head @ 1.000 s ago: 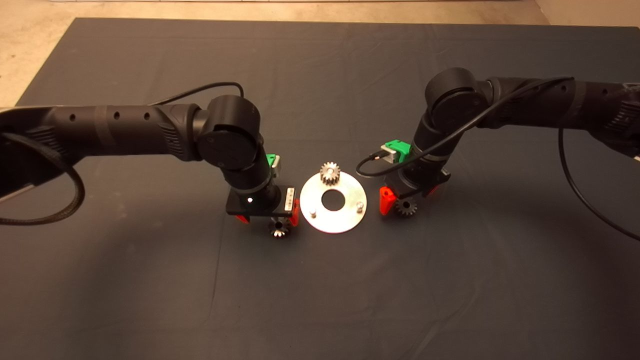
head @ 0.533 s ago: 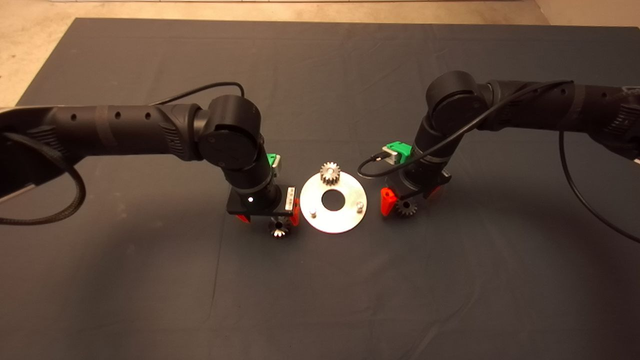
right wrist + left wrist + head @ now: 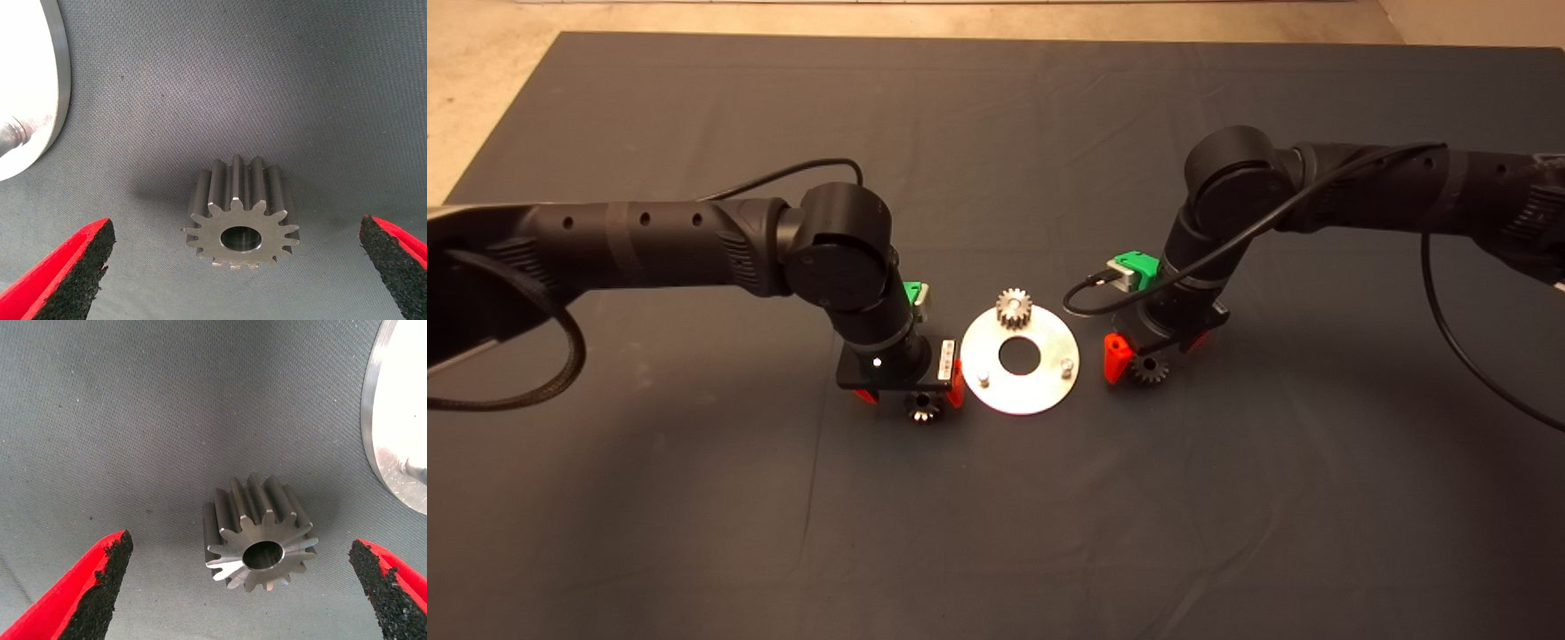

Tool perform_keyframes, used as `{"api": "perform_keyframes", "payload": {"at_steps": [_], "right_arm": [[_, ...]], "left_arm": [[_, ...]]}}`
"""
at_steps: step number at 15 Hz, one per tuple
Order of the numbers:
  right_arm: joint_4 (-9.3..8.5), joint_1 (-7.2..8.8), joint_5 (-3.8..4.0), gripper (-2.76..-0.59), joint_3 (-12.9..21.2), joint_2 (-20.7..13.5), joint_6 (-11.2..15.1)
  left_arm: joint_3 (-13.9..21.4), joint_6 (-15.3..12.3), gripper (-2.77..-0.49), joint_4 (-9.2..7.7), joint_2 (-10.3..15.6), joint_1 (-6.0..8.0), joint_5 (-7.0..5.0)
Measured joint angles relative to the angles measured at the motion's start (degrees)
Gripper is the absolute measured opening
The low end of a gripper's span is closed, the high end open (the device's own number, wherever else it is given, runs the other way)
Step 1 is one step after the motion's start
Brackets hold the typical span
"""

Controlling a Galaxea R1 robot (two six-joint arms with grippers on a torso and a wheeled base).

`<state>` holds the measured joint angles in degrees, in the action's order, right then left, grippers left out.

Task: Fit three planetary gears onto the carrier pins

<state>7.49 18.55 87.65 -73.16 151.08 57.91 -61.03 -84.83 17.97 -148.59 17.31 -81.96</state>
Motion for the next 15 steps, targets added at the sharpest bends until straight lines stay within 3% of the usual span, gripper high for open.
{"api": "perform_keyframes", "payload": {"at_steps": [3, 6, 9, 15], "right_arm": [[0.00, -0.22, 0.00, -0.63, 0.00, 0.00, 0.00], [0.00, -0.80, 0.00, -0.66, 0.00, 0.02, 0.02], [0.00, -0.77, 0.00, -0.67, 0.00, 0.02, 0.02], [0.00, -0.77, -0.02, -0.67, 0.01, 0.00, 0.02]], "left_arm": [[0.00, 0.14, -0.93, 0.45, -0.01, 0.00, 2.97], [0.00, 0.90, -0.93, 1.32, 0.00, -0.13, 3.11], [-0.13, 1.13, -0.93, 1.65, 0.07, -1.99, 3.19], [-0.16, 2.07, -0.93, 1.82, 0.30, -2.05, 3.36]]}}
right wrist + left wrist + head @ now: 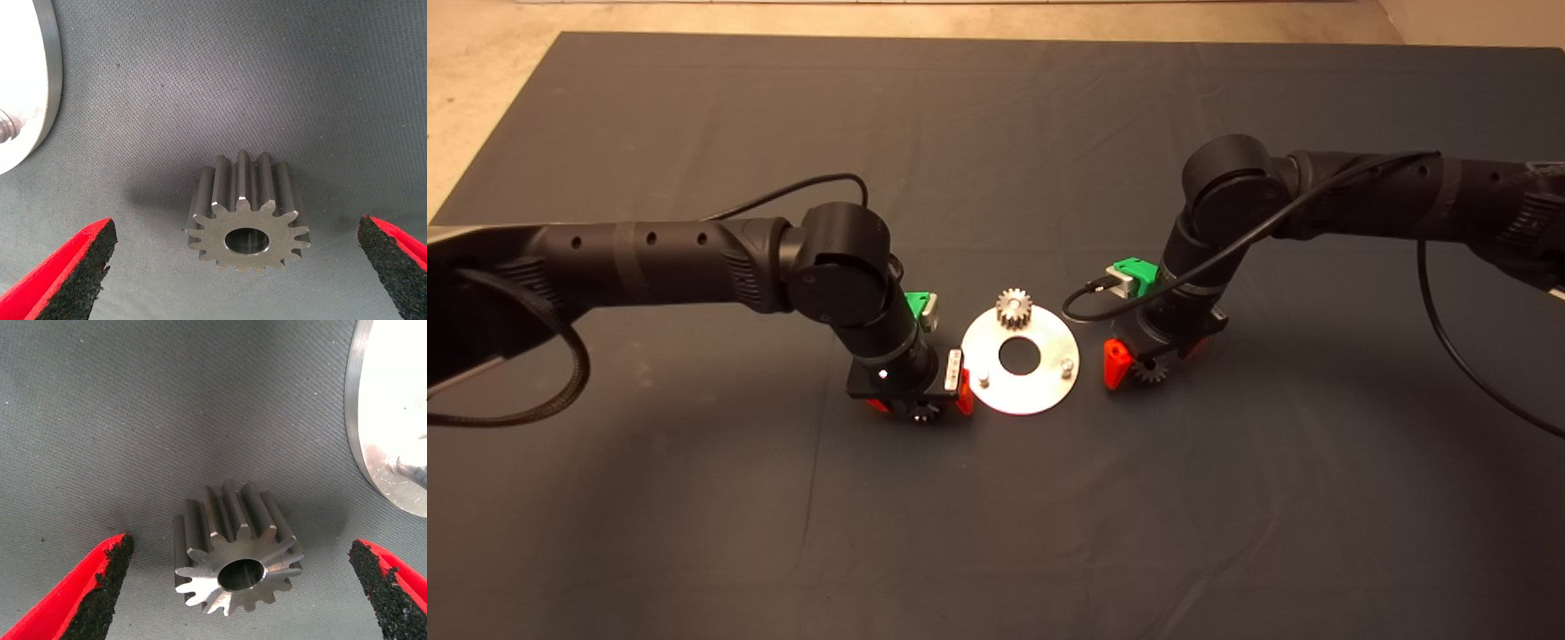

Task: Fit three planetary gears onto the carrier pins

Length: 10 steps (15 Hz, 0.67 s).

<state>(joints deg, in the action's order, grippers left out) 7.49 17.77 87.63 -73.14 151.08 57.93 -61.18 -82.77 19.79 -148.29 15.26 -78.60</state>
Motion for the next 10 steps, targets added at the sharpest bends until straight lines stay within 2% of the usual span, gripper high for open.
{"api": "perform_keyframes", "payload": {"at_steps": [2, 4, 6, 7, 9, 10], "right_arm": [[0.00, 0.00, 0.02, -0.67, 0.00, 0.00, 0.00], [0.00, 0.00, 0.00, -0.67, 0.00, 0.00, 0.00], [0.00, 0.00, 0.01, -0.67, 0.00, 0.00, 0.00], [0.00, 0.00, 0.00, -0.67, 0.00, 0.02, 0.00], [0.01, 0.00, 0.00, -0.67, 0.00, 0.00, 0.00], [0.00, 0.00, 0.00, -0.78, 0.00, 0.00, 0.00]], "left_arm": [[0.00, 0.14, -0.93, 0.15, -0.14, 0.00, -0.32], [0.02, 0.25, -1.03, 0.24, -0.33, 0.00, -1.49], [0.02, 0.30, -1.04, 0.38, -0.33, 0.00, -3.56], [0.02, 0.32, -1.04, 0.41, -0.30, 0.00, -4.14], [0.02, 0.33, -1.04, 0.43, -0.34, 0.00, -4.35], [0.05, 0.33, -1.04, 0.43, -0.37, 0.00, -4.35]]}}
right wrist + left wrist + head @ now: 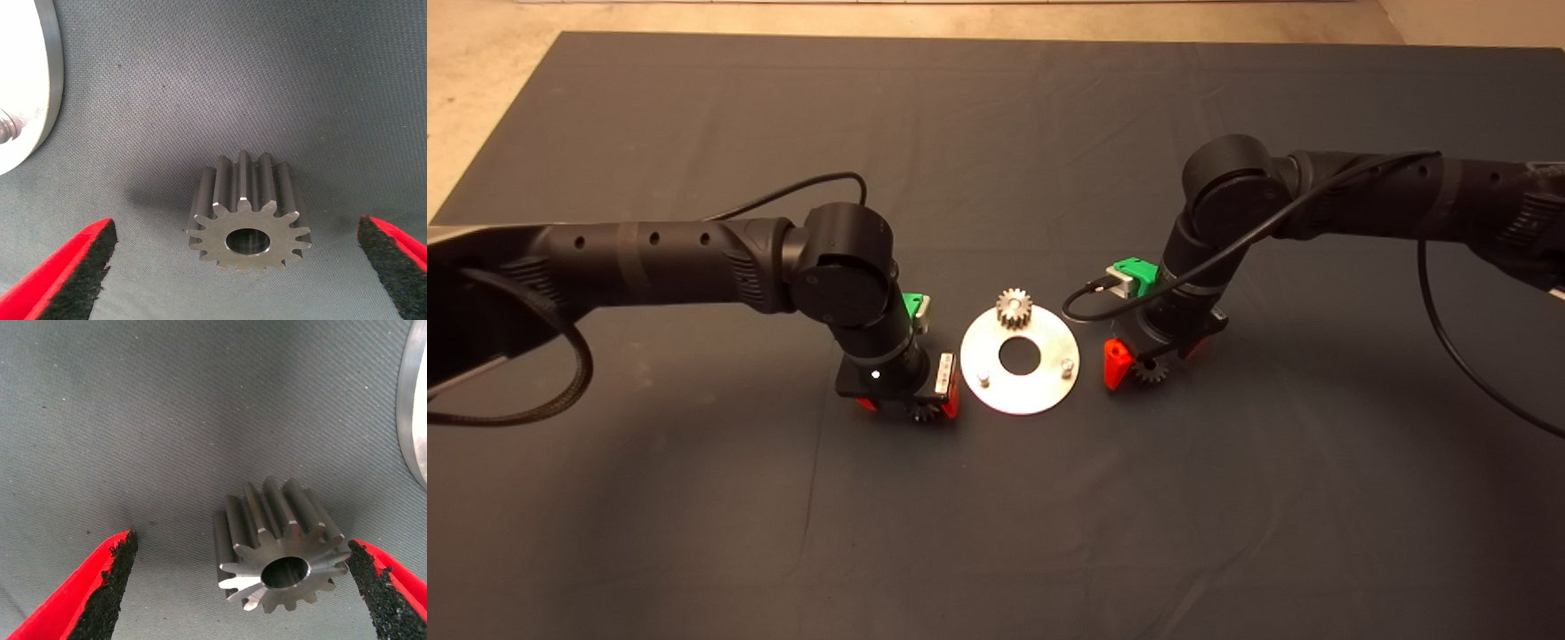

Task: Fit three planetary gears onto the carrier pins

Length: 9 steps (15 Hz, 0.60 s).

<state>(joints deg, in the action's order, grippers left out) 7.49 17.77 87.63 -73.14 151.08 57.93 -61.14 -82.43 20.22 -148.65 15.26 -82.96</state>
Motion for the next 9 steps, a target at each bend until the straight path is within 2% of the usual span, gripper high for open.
{"api": "perform_keyframes", "payload": {"at_steps": [4, 6, 9], "right_arm": [[0.00, 0.00, 0.02, -0.82, 0.00, 0.00, 0.00], [0.01, 0.00, 0.00, -0.96, 0.02, 0.02, 0.01], [0.00, 0.00, 0.02, -1.10, 0.07, 0.02, 0.00]], "left_arm": [[0.04, 0.00, -1.18, 0.02, -0.44, 0.00, 0.02], [0.04, 0.00, -1.18, 0.00, -1.12, 0.00, 0.05], [0.13, 0.00, -1.32, 0.00, -2.06, 0.00, 0.11]]}}
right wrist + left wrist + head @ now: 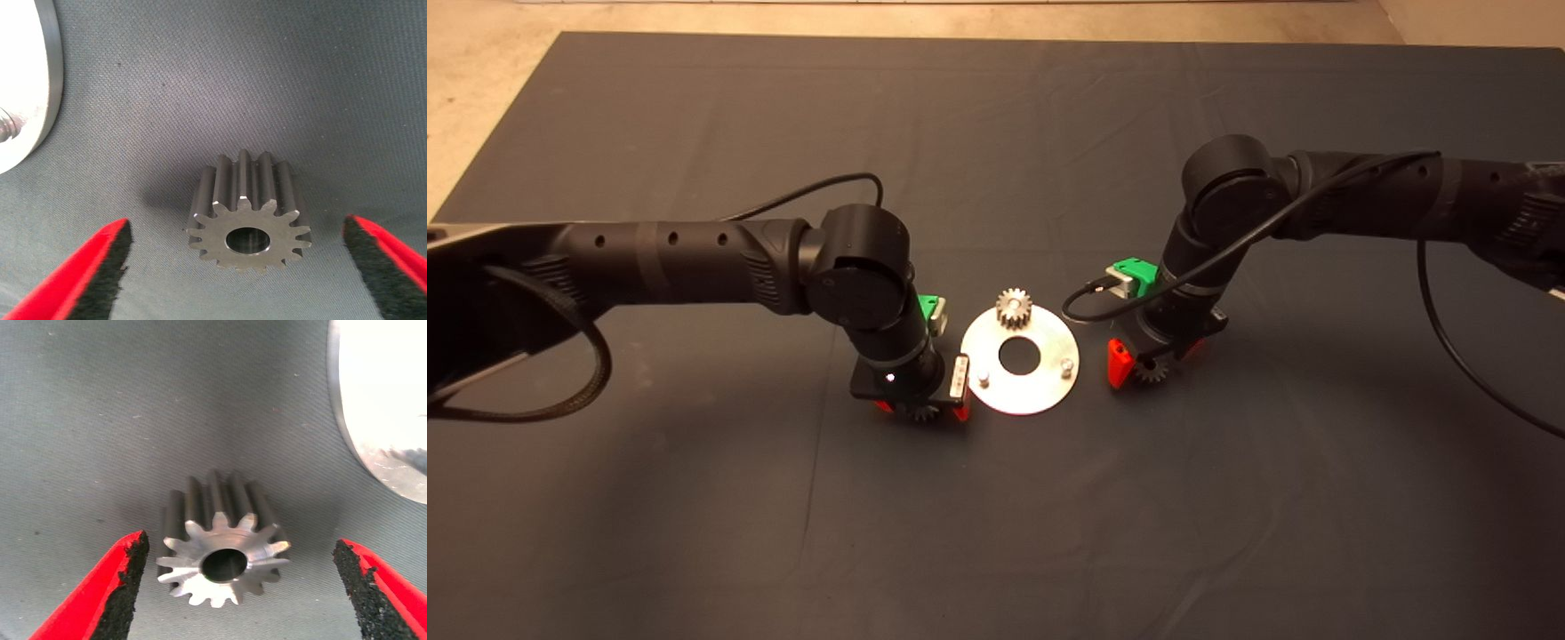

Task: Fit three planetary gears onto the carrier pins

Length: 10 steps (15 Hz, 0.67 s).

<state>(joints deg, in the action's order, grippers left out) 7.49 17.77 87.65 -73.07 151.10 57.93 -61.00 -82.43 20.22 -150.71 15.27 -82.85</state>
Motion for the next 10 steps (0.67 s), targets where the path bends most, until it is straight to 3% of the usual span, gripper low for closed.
{"api": "perform_keyframes", "payload": {"at_steps": [10], "right_arm": [[0.00, 0.00, -0.02, -1.53, 0.04, 0.00, 0.01]], "left_arm": [[0.00, 0.00, -1.46, 0.00, -0.09, 0.02, -0.09]]}}
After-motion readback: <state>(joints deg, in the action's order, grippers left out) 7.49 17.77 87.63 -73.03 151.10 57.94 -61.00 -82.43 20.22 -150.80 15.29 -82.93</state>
